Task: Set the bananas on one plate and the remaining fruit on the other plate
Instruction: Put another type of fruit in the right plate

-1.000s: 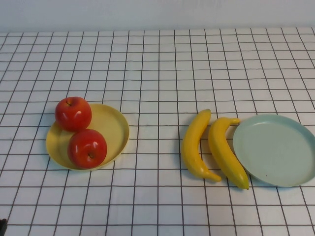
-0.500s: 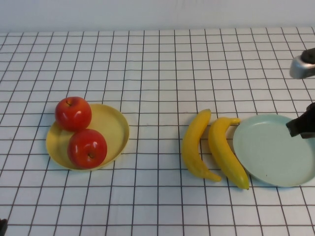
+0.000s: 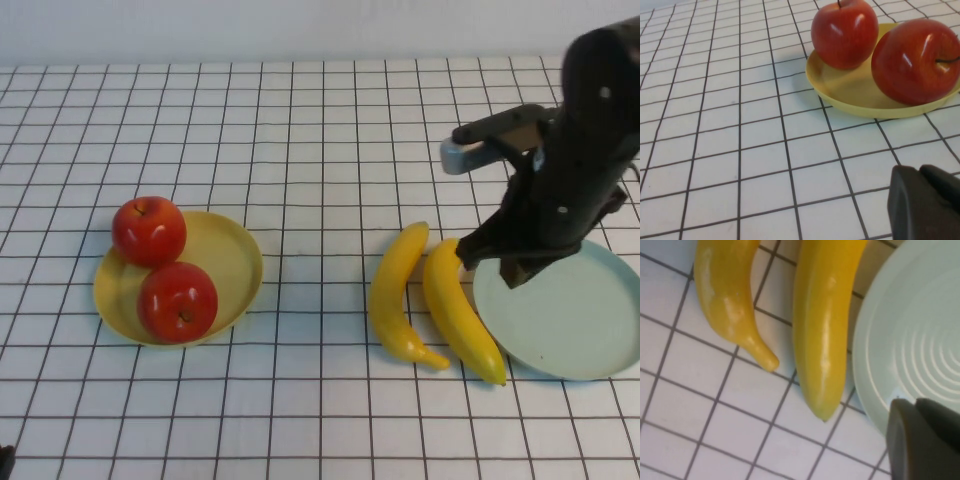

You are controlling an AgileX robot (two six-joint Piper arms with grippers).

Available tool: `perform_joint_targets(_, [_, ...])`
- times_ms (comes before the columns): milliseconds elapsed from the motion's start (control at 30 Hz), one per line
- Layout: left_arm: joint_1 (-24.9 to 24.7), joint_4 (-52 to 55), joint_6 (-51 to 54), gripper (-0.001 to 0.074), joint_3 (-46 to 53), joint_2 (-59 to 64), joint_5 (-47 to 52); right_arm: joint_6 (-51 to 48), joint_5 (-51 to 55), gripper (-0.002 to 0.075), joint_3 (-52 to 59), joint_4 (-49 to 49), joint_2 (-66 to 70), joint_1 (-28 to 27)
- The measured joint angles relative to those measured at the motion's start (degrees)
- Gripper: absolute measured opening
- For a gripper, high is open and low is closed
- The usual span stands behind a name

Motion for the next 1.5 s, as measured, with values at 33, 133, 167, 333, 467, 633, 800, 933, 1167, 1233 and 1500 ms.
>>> perform_joint_targets(33, [0.0,0.0,0.0,-0.0004,0.0,0.0,0.0,0.13,0.26,0.0025,-1.93,0.48,2.37,0.25])
perform_joint_targets(133, [0.0,0.0,0.1,-0.0004,0.0,0.0,0.0,2.23,0.4,0.0167,-6.19,1.54,8.54,1.34])
perform_joint_targets(167, [0.0,0.0,0.1,-0.0004,0.0,0.0,0.0,3.09,0.4,0.0242,-7.32,1.81,9.83,1.64])
perform_joint_targets(333, [0.0,0.0,0.21,-0.0004,0.0,0.0,0.0,4.95,0.64,0.0534,-10.77,2.81,14.61,4.02])
perform_joint_targets(467, [0.0,0.0,0.21,-0.0004,0.0,0.0,0.0,5.98,-0.85,0.0545,-11.14,3.05,16.53,4.96])
perform_joint_targets(633, [0.0,0.0,0.21,-0.0004,0.0,0.0,0.0,8.39,-2.65,0.0498,-11.14,2.58,18.08,5.07])
perform_joint_targets(800, [0.0,0.0,0.21,-0.0004,0.0,0.0,0.0,9.96,-3.28,0.0487,-11.14,0.69,18.4,5.07])
perform_joint_targets(933, [0.0,0.0,0.21,-0.0004,0.0,0.0,0.0,10.29,-3.56,0.0485,-11.18,-0.18,19.05,5.07])
perform_joint_targets(1167, [0.0,0.0,0.21,-0.0004,0.0,0.0,0.0,10.51,-3.45,0.0437,-11.61,-1.16,19.81,5.07])
perform_joint_targets(1233, [0.0,0.0,0.21,-0.0004,0.0,0.0,0.0,10.51,-3.45,0.0382,-11.66,-1.59,19.84,5.07])
perform_joint_targets(1500, [0.0,0.0,0.21,-0.0004,0.0,0.0,0.0,10.56,-3.45,0.0258,-11.66,-2.09,19.84,5.07])
